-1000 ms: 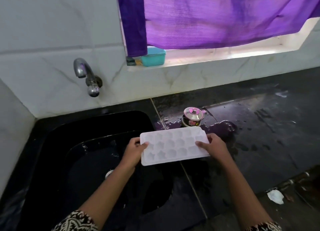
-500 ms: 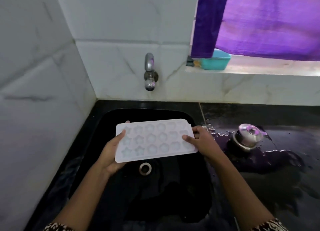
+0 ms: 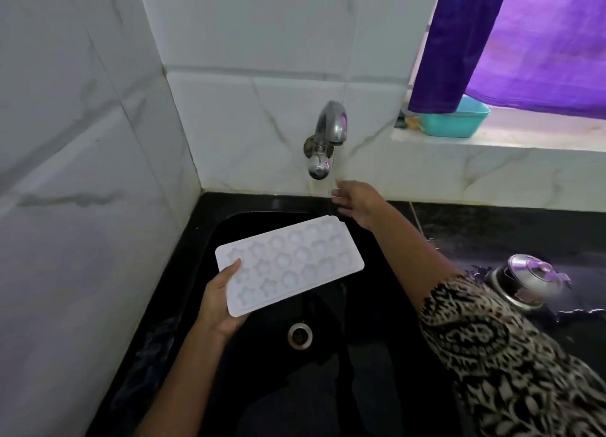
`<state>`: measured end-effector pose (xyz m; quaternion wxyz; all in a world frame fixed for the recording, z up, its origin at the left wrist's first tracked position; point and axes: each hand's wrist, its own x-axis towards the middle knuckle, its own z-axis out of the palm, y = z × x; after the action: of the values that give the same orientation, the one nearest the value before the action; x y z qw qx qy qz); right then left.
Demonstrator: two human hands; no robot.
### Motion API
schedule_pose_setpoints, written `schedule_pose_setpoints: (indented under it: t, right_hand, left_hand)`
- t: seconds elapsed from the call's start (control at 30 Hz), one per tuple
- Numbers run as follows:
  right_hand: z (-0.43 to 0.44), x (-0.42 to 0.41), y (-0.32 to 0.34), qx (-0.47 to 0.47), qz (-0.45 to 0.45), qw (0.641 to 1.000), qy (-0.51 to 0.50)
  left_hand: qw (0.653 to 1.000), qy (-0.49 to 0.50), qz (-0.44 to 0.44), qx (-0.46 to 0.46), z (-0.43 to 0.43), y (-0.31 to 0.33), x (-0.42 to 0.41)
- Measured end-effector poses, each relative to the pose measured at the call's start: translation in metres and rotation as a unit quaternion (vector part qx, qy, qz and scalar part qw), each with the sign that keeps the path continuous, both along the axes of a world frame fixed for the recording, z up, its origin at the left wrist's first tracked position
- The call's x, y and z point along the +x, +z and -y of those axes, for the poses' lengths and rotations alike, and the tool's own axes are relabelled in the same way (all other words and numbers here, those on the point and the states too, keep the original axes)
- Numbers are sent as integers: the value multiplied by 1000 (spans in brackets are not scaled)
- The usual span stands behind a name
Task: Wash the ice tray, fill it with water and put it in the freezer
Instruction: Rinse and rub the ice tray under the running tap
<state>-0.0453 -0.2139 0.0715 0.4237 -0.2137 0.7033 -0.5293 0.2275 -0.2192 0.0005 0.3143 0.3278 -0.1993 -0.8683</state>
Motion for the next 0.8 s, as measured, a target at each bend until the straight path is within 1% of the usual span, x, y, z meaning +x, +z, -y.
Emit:
schedule_pose_setpoints:
  t: [0.03, 0.13, 0.27, 0.33, 0.4, 0.5, 0.63, 0.8]
  right_hand:
    - [11, -1, -1, -4, 41, 999, -13]
    - [38, -4, 0, -12, 71, 997, -16]
    - [64, 0, 6, -74, 143, 987, -23]
    - [71, 2, 4, -102, 178, 978, -43]
    - [73, -1, 3, -113, 201, 971, -57]
    - [74, -7, 4, -101, 216, 969, -64]
    - [76, -9, 7, -62, 174, 981, -52]
    - [76, -10, 8, -55, 166, 983, -48]
  left_hand:
    - [1000, -5, -1, 0, 5, -4, 0]
    - [1000, -8, -5, 0, 21, -17, -1]
    - [1000, -3, -16, -9, 37, -28, -2]
    - [1000, 0, -22, -13, 43, -32, -2]
    - [1000, 8, -21, -14, 46, -35, -3]
    - [1000, 10, -21, -7, 47, -44, -2]
    - [999, -4, -31, -13, 45, -47, -3]
    - [999, -2, -31, -10, 47, -49, -2]
